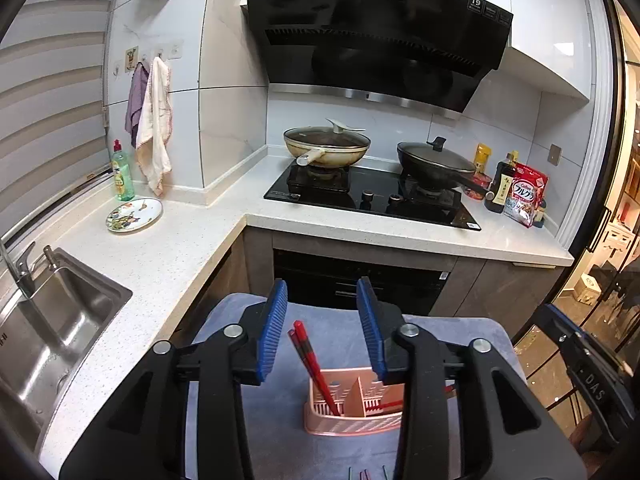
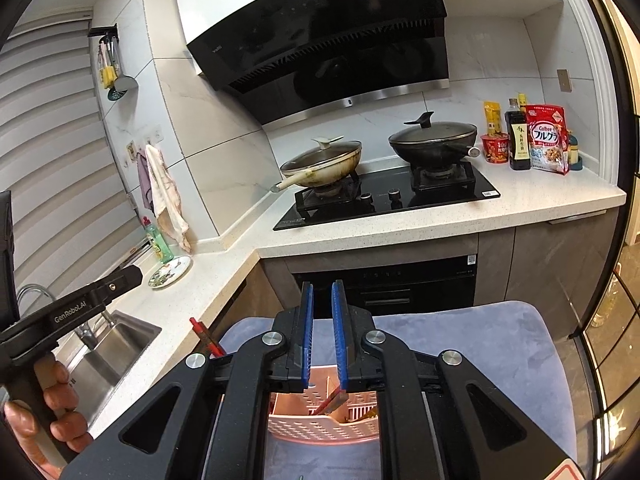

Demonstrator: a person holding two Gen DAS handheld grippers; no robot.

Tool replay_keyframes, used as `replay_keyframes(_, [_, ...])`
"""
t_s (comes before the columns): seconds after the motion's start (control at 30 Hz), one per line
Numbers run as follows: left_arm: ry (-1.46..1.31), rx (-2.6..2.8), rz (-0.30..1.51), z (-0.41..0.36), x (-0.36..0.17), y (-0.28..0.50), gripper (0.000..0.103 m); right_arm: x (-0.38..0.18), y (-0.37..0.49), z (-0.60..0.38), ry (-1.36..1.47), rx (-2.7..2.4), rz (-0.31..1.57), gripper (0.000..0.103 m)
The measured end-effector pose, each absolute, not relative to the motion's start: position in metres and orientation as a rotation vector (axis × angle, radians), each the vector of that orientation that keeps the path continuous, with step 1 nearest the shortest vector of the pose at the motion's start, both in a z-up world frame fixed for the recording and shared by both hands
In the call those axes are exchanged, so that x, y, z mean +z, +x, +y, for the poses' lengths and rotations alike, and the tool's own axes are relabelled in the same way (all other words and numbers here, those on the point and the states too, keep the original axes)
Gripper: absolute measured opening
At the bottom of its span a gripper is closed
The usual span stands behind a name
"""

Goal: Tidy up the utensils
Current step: 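Open the left tool to drop its chopstick in while the right tool releases its chopstick, then move both open tools back down to the remaining chopsticks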

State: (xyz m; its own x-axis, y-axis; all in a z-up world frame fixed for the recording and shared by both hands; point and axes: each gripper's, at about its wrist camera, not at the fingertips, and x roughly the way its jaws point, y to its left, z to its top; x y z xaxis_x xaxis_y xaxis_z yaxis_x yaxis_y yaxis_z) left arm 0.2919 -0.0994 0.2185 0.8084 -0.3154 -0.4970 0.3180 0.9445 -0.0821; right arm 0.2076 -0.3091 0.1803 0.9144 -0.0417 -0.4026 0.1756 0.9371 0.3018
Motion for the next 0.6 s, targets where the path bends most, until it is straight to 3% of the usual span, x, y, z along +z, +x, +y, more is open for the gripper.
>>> replay_keyframes(0.17, [0.047,-0.289,0.514,-0.089,0.212,0.268,0.06,0.183,0.188,-0.297,0.297,-0.106,0.401,0.013])
replay_keyframes(0.37, [0.081,-0.277,0.539,-0.072,0.186,0.234,0.064,0.165,0.144,-0.283,0.257,-0.093,0.43,0.023])
replay_keyframes(0.6, [0.085,-0.259,0.629,-0.052,0.132,0.199,0.065,0.112,0.086,-0.259,0.16,-0.119,0.524,0.024])
